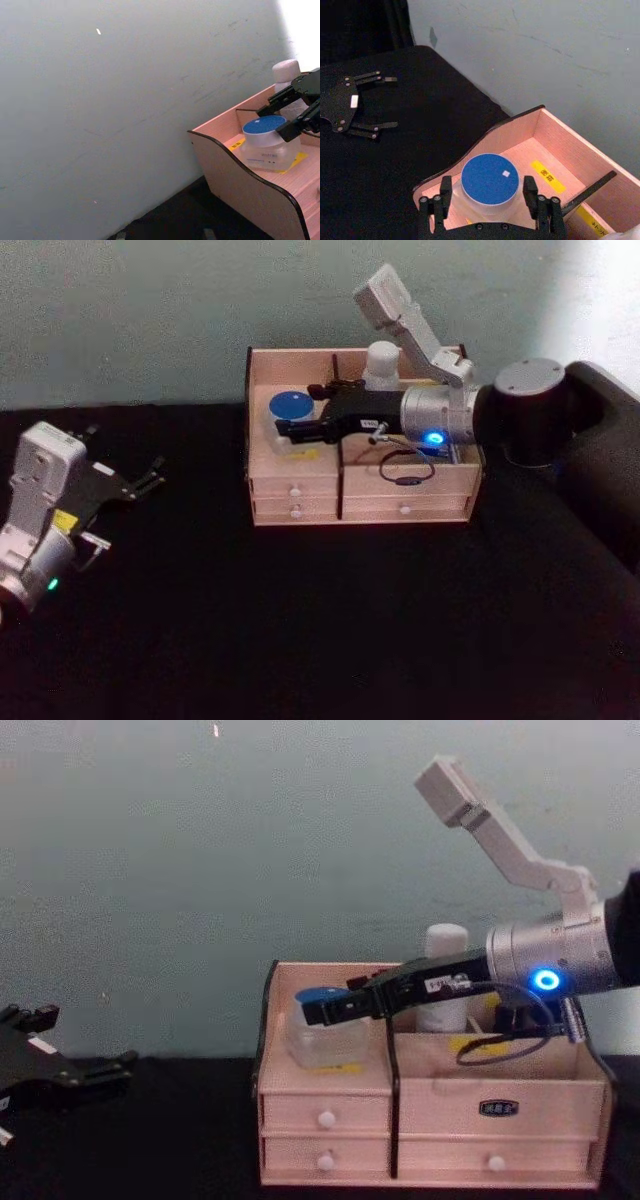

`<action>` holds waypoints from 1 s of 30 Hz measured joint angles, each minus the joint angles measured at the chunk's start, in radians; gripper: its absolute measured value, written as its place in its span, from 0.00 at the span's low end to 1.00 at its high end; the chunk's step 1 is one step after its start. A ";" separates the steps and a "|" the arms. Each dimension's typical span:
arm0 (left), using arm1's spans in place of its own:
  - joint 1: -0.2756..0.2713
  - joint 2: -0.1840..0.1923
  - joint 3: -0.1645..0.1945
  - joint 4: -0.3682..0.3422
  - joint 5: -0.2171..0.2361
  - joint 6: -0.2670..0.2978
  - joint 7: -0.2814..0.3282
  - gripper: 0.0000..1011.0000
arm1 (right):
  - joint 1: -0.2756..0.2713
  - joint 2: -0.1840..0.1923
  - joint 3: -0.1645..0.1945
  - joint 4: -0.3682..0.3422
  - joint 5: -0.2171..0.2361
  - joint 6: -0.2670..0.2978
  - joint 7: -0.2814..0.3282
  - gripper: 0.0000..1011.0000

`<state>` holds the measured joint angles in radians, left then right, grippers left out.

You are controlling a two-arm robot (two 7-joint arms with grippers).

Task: Pick up the facial cleanser and watermelon frost from the table and place them into the tiered storage box.

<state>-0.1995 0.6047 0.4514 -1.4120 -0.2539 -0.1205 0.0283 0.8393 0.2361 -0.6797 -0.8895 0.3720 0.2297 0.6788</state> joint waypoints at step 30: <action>0.000 0.000 0.000 0.000 0.000 0.000 0.000 0.99 | -0.130 0.114 0.071 -0.297 0.014 -0.003 -0.048 0.99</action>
<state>-0.1995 0.6047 0.4514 -1.4120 -0.2539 -0.1205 0.0283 0.7098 0.3500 -0.6087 -1.1870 0.3864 0.2271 0.6309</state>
